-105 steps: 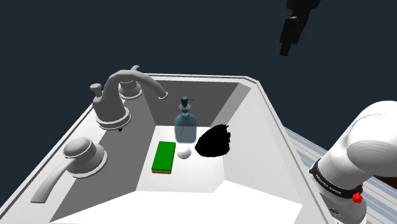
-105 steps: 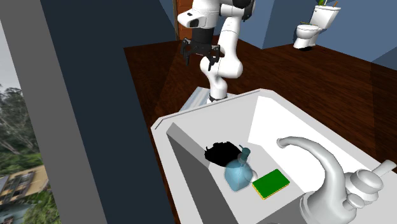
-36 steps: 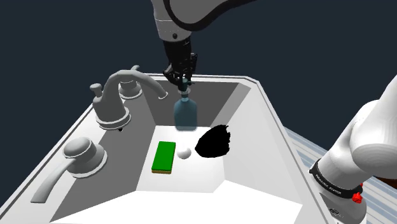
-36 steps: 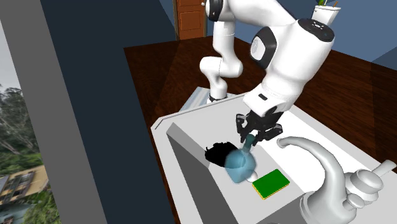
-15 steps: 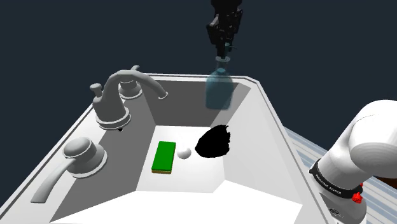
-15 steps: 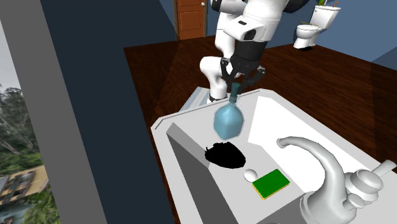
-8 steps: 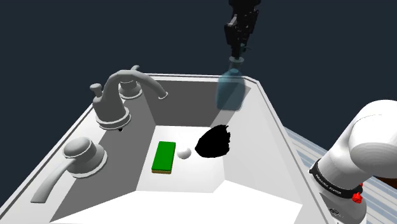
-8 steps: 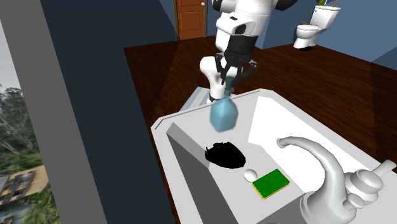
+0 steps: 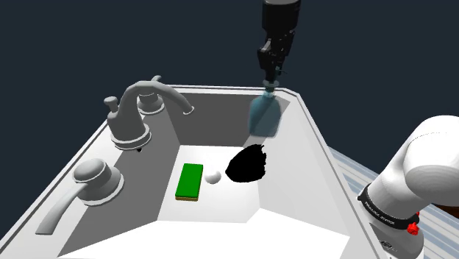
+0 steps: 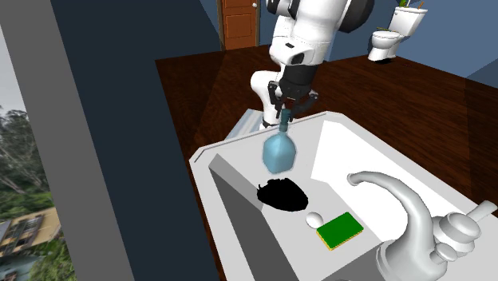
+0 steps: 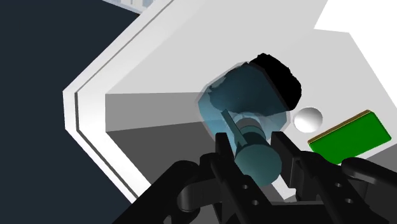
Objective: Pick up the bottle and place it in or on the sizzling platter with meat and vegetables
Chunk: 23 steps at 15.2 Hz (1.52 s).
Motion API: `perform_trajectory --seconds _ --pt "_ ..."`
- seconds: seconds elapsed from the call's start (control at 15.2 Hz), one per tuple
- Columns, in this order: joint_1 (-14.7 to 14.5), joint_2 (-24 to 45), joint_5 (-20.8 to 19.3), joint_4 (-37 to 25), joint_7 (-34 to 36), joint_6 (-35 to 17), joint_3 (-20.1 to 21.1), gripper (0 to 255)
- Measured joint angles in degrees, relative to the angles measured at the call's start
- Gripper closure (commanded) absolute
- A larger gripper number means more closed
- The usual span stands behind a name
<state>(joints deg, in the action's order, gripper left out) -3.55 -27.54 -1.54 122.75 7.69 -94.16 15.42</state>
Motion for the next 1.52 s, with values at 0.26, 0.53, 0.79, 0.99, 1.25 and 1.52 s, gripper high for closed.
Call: perform_trajectory --seconds 0.26,0.53,0.79,0.99,1.25,1.52 --pt "-0.2 -0.4 0.2 3.5 0.3 -3.1 0.2 255" --pt "-0.3 -0.5 0.3 6.8 0.7 -6.2 0.4 255" --pt "-0.4 -0.2 0.3 9.5 1.1 -9.3 0.7 255" --pt "-0.4 -0.1 0.3 11.7 1.2 -11.6 0.7 255" --pt "-0.5 0.4 0.4 14.2 1.8 -14.7 1.1 255" --pt "-0.5 0.4 0.4 14.5 1.9 -15.7 1.2 255"
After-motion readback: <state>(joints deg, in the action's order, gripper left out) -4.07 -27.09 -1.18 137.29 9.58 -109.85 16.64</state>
